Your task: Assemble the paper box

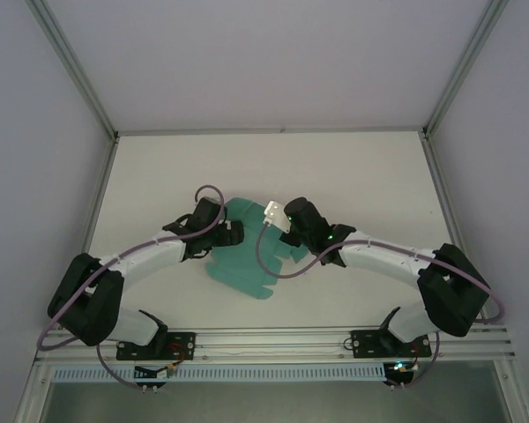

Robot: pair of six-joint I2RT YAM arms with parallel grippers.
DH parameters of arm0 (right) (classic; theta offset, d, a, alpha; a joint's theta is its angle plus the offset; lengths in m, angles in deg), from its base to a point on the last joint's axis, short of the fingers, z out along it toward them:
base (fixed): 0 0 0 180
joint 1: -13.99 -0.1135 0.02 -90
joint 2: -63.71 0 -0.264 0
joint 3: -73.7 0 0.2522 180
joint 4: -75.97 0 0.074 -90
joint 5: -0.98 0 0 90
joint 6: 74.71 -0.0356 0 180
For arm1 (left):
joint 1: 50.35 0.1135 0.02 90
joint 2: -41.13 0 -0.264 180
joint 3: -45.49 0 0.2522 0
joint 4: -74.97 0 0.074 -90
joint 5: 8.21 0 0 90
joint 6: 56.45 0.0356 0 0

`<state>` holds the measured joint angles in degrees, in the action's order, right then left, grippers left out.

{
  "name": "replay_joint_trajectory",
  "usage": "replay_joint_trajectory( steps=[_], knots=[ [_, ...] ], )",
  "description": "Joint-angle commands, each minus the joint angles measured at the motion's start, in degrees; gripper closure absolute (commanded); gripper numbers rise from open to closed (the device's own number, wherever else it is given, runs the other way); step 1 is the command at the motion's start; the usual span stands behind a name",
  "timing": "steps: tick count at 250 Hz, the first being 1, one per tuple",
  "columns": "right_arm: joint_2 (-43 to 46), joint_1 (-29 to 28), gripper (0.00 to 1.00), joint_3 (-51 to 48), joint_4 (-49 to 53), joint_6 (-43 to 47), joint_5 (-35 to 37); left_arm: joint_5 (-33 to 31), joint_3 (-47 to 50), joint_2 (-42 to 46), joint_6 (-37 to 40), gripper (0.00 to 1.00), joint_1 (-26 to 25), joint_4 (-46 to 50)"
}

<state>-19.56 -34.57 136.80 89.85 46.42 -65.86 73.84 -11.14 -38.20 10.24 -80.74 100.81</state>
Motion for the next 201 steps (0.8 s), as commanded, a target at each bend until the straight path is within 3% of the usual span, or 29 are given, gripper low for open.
replay_joint_trajectory(
  steps=[1, 45, 96, 175, 201],
  knots=[
    [-1.85, 0.12, 1.0, 2.96, -0.11, 6.39, 5.07, 0.89, 0.08, 5.45, -0.39, 0.0, -0.44, 1.26],
    [-5.08, 0.16, 1.0, 6.33, -0.15, 14.45, 10.46, 1.99, -0.1, 13.15, -0.97, 0.0, -0.32, 3.48],
    [-7.37, 0.13, 1.0, 5.12, -10.47, 24.44, 14.64, -5.29, -1.31, 18.03, -3.99, 0.0, 2.74, 9.92],
    [-15.01, 0.13, 1.0, -0.07, -31.12, 40.76, 16.1, 1.21, -2.97, 10.64, -7.87, 0.0, 15.34, 5.73],
    [-17.32, 0.13, 1.0, -1.21, -36.06, 43.48, 15.87, -0.79, -4.01, 5.79, -6.52, 0.0, 16.63, 4.41]
  ],
)
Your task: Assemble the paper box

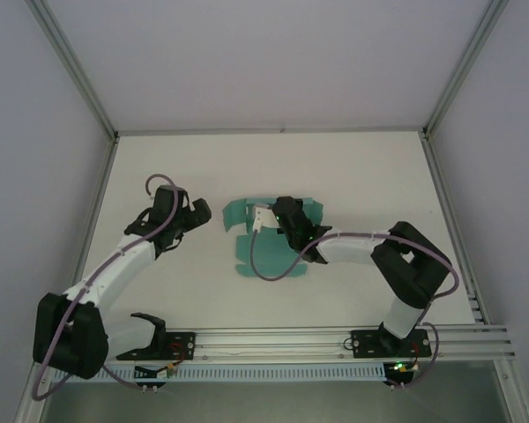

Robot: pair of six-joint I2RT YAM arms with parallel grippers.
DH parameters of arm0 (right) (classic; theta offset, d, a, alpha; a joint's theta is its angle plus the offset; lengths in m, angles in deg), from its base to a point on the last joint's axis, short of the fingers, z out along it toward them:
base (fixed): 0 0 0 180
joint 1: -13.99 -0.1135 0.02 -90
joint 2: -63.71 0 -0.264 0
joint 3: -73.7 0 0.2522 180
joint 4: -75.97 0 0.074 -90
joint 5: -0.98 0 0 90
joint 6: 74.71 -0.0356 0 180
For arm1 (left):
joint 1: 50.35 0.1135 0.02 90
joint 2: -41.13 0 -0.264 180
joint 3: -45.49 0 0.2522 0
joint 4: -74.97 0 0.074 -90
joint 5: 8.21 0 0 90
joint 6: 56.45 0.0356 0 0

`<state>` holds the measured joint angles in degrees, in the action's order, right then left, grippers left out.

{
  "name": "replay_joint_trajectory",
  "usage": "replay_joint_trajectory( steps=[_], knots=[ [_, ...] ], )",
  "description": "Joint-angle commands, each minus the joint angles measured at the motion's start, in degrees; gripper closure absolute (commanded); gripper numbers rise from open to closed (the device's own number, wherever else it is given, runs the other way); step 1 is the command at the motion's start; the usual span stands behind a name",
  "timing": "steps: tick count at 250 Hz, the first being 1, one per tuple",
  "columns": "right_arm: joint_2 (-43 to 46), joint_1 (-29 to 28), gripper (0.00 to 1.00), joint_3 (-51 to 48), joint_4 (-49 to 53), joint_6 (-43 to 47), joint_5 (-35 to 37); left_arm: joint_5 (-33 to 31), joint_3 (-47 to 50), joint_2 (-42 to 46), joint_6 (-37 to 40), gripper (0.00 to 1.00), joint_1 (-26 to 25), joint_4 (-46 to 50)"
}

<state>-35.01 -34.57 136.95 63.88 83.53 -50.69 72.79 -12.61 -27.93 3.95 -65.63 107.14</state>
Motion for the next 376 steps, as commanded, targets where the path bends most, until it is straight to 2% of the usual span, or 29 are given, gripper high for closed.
replay_joint_trajectory(
  steps=[1, 36, 85, 122, 153, 182, 215, 253, 285, 334, 376],
  knots=[
    [-1.93, 0.13, 1.0, -1.39, -10.14, 6.46, 0.74, 0.28, -2.62, -4.67, -0.12, 0.0, 1.55, -1.95],
    [-5.08, 0.15, 1.0, -2.16, -14.97, 8.55, 1.66, 4.27, -4.88, -12.73, 3.46, 0.0, 1.58, -6.55],
    [-5.91, 0.18, 1.0, -3.18, -17.55, 7.97, 2.19, 12.01, -6.12, -18.73, 6.63, 0.09, 1.18, -11.44],
    [-5.33, 0.13, 1.0, -3.18, -16.68, 6.58, 2.53, 17.4, -5.54, -20.1, 10.35, 0.21, -0.92, -15.01],
    [-4.67, 0.14, 1.0, -2.95, -14.45, 4.71, 2.72, 19.03, -4.9, -20.34, 12.78, 0.33, -3.69, -16.99],
    [-4.21, 0.13, 1.0, -2.91, -13.12, 3.68, 2.63, 20.79, -3.21, -19.72, 14.33, 0.4, -5.72, -20.34],
    [-3.86, 0.13, 1.0, -2.83, -12.26, 3.13, 2.72, 20.84, -2.51, -20.23, 15.5, 0.5, -7.47, -22.75],
    [-3.53, 0.13, 1.0, -2.83, -11.61, 2.52, 2.72, 18.92, -2.58, -22.07, 16.99, 0.56, -9.56, -24.92],
    [-3.47, 0.1, 1.0, -2.91, -10.98, 2.15, 2.72, 19.12, -2.25, -23.87, 17.73, 0.57, -10.96, -28.35],
    [-3.03, -0.2, 1.0, -3.96, -10.89, 2.07, 2.72, 15.88, -1.92, -26.16, 19.09, 0.57, -13.13, -30.98],
    [-2.86, -0.25, 1.0, -4.49, -9.61, 1.98, 3.41, 16.6, -0.26, -26.07, 20.73, 0.57, -14.95, -32.89]
  ],
)
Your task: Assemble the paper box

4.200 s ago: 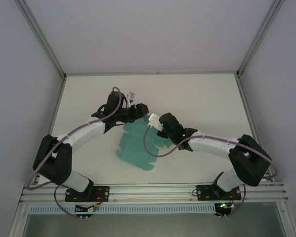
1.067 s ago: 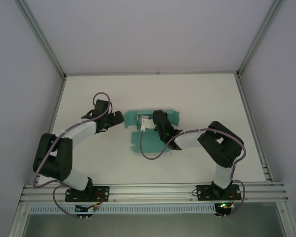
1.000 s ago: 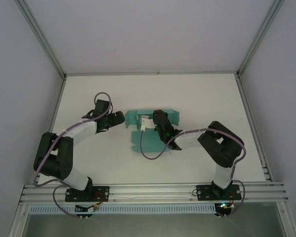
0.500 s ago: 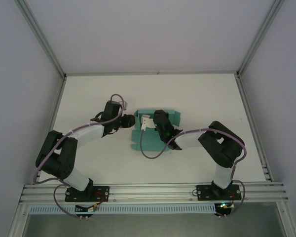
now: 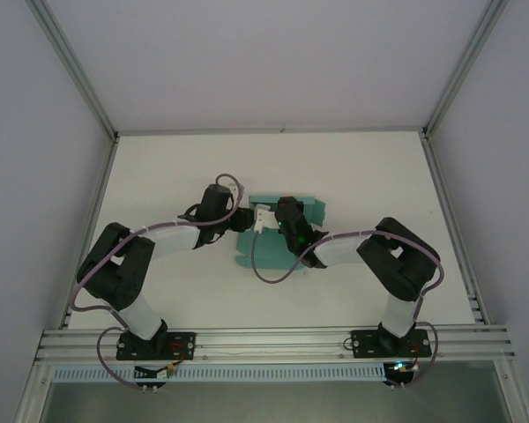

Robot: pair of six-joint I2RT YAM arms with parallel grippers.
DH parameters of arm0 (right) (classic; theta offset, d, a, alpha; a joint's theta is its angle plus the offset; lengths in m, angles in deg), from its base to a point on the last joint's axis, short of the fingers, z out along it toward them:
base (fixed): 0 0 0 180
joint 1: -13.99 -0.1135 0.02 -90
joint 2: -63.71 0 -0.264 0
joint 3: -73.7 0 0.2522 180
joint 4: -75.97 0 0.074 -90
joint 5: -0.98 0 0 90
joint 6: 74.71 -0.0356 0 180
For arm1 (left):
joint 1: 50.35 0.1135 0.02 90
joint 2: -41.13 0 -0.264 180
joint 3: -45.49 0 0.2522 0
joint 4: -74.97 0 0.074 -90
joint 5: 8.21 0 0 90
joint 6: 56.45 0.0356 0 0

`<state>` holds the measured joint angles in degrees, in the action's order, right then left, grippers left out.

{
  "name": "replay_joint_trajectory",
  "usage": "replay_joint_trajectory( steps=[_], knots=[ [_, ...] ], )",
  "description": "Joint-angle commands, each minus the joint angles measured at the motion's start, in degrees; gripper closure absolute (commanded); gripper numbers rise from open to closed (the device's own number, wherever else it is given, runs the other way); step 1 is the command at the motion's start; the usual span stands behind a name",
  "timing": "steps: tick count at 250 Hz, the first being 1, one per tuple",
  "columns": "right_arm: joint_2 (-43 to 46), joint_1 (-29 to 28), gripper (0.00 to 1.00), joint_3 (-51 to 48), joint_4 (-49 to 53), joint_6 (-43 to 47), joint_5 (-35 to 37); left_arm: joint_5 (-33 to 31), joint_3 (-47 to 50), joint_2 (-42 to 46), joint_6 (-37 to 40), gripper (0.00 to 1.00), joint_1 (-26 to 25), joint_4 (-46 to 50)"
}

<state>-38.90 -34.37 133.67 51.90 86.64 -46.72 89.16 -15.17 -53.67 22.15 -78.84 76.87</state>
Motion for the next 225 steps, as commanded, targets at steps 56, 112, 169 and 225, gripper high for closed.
replay_joint_trajectory(
  steps=[56, 112, 169, 225],
  knots=[
    [1.84, -0.47, 1.0, -1.48, 2.41, -0.74, -0.47, -2.7, 5.26, 3.21, 2.28, 0.58, -1.87, -0.26],
    [1.42, -0.81, 1.0, -1.83, 1.83, 0.53, 0.85, -1.77, 6.93, 6.51, 3.34, 0.58, -1.89, -2.22],
    [1.23, -1.2, 1.0, -1.33, 1.83, -0.02, 1.12, 2.08, 4.02, 2.69, 4.92, 0.58, -2.16, -4.14],
    [2.03, -2.0, 1.0, -1.83, 4.36, -1.43, 0.91, -1.9, 3.69, 0.2, 4.19, 0.62, -3.1, -8.71]
  ],
)
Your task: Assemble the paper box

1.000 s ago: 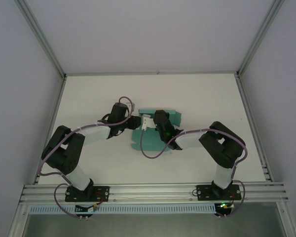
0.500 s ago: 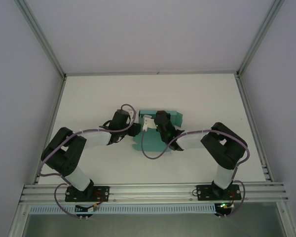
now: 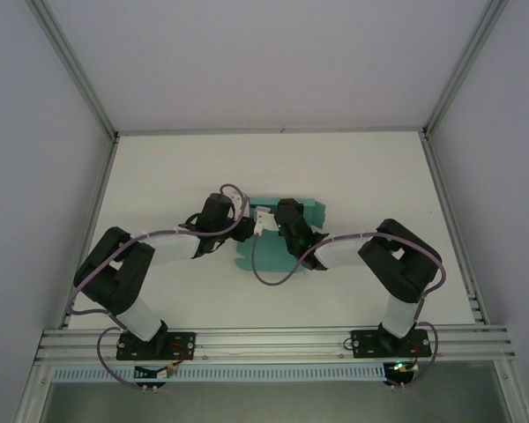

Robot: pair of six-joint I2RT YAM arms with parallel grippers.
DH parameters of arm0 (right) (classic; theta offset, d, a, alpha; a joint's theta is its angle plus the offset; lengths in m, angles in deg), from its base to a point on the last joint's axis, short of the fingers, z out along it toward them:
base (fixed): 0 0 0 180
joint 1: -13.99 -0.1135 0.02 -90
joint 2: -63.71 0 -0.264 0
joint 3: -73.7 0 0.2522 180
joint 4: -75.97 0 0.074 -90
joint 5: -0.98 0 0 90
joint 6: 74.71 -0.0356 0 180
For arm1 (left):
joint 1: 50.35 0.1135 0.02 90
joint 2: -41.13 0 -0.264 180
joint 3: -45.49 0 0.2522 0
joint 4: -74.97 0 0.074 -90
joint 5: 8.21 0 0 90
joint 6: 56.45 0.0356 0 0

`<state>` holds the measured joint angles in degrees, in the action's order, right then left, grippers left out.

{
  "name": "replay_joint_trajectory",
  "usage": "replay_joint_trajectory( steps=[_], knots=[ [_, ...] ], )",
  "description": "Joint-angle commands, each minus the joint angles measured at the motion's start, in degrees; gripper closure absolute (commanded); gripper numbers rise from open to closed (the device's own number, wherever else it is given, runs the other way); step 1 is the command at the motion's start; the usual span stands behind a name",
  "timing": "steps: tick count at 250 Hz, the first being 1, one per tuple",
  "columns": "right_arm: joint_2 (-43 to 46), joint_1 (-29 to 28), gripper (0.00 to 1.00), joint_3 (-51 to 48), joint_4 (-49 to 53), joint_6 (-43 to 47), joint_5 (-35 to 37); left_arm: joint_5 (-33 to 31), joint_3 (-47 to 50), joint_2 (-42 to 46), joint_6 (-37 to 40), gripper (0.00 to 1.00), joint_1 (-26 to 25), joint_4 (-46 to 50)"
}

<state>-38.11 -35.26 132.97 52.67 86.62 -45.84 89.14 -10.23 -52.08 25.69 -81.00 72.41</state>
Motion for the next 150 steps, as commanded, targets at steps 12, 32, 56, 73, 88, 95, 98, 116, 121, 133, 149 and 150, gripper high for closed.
replay_joint_trajectory(
  steps=[12, 32, 56, 73, 88, 95, 98, 116, 121, 133, 149, 150],
  knots=[
    [1.37, -1.24, 1.0, -1.45, 3.87, -1.85, -0.16, -3.22, -1.74, -2.01, 1.02, 0.65, -1.26, -4.34],
    [1.94, -1.6, 1.0, -1.68, 5.89, -3.77, -0.53, -5.28, -2.43, -3.17, 1.92, 0.69, -1.81, -4.87],
    [3.09, -2.14, 1.0, -1.02, 12.31, -7.74, -2.31, -6.79, -2.25, -4.29, 2.47, 0.75, -2.62, -7.54],
    [3.89, -2.17, 1.0, -0.78, 15.4, -10.0, -3.26, -7.79, -2.25, -4.86, 2.59, 0.82, -3.07, -8.6],
    [4.39, -2.29, 1.0, -0.58, 17.49, -11.27, -3.45, -8.49, -2.43, -5.57, 2.67, 0.88, -3.33, -8.98],
    [4.81, -2.2, 1.0, -0.46, 18.33, -11.75, -3.45, -8.74, -2.43, -5.92, 2.99, 0.91, -3.45, -9.17],
    [4.71, -2.19, 1.0, -0.41, 18.64, -12.05, -3.45, -8.89, -2.43, -5.95, 3.14, 0.92, -3.6, -9.23],
    [5.76, -2.18, 0.98, -0.12, 21.26, -14.38, -3.58, -9.9, -2.46, -6.61, 3.98, 1.0, -4.2, -9.6],
    [6.24, -2.23, 0.96, -0.01, 22.19, -15.49, -3.69, -10.38, -2.29, -6.72, 4.14, 1.0, -4.45, -9.83],
    [7.96, -2.2, 0.9, 0.57, 25.44, -19.13, -4.42, -11.43, -1.76, -6.79, 4.76, 1.0, -5.11, -10.83],
    [11.39, -2.25, 0.84, 1.86, 32.36, -25.84, -6.92, -11.67, -0.99, -6.88, 5.38, 1.0, -5.71, -12.09],
    [11.65, -2.2, 0.83, 1.94, 32.77, -26.31, -7.12, -11.67, -1.01, -6.89, 5.39, 1.0, -5.68, -12.17]
  ],
)
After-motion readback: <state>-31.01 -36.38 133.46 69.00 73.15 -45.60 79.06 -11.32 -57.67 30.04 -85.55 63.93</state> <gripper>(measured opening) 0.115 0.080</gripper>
